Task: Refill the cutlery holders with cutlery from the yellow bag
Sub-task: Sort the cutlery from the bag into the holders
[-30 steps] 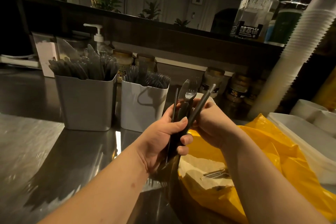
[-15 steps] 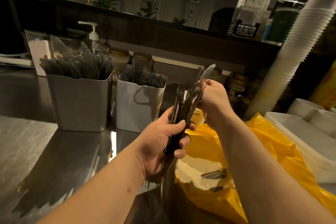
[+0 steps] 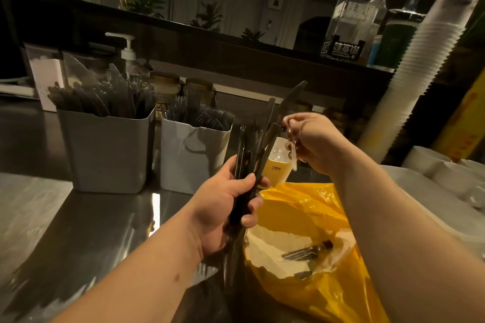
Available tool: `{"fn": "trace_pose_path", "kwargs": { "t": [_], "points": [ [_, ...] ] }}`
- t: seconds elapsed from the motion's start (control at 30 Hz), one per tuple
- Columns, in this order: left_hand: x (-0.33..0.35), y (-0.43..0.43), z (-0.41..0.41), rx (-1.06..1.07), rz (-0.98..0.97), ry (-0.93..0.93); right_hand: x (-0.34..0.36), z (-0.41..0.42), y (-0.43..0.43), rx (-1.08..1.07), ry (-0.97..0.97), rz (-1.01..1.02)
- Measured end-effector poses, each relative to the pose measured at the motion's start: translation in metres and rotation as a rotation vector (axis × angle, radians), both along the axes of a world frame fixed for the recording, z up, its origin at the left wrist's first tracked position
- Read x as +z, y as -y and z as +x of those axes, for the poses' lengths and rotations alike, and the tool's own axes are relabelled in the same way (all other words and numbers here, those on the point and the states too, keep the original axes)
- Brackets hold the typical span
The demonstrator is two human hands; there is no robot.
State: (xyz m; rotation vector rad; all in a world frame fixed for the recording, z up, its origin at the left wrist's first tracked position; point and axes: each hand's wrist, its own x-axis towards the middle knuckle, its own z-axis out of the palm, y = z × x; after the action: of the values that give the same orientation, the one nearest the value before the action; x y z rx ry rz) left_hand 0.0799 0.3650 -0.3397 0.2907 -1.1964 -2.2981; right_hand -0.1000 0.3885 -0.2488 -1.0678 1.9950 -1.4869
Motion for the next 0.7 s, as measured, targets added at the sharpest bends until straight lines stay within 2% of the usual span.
{"fn": "trace_pose_path", "kwargs": {
  "t": [0.13, 0.2, 0.27, 0.33, 0.43, 0.57, 0.7],
  "points": [
    [0.001, 0.002, 0.0, 0.059, 0.023, -0.028, -0.013, -0.023, 0.006, -0.007, 0.402, 0.155],
    [0.001, 0.004, 0.001, 0.079, 0.026, -0.032, -0.013, -0.035, 0.011, -0.029, 0.481, 0.216],
    [0.001, 0.004, 0.001, 0.066, 0.033, -0.047, -0.006, -0.042, 0.017, 0.007, 0.448, 0.28],
    [0.002, 0.004, 0.001, 0.039, 0.036, -0.065, 0.004, -0.045, 0.023, 0.039, 0.299, 0.366],
    [0.002, 0.005, 0.002, 0.019, 0.036, -0.08, 0.013, -0.046, 0.037, 0.042, -0.097, 0.477],
    [0.003, 0.008, 0.003, 0.024, 0.054, -0.1, 0.015, -0.048, 0.052, 0.139, -0.507, 0.501],
    [0.004, 0.008, 0.003, 0.02, 0.059, -0.11, 0.005, -0.046, 0.07, 0.2, -0.751, 0.587]
  ]
}}
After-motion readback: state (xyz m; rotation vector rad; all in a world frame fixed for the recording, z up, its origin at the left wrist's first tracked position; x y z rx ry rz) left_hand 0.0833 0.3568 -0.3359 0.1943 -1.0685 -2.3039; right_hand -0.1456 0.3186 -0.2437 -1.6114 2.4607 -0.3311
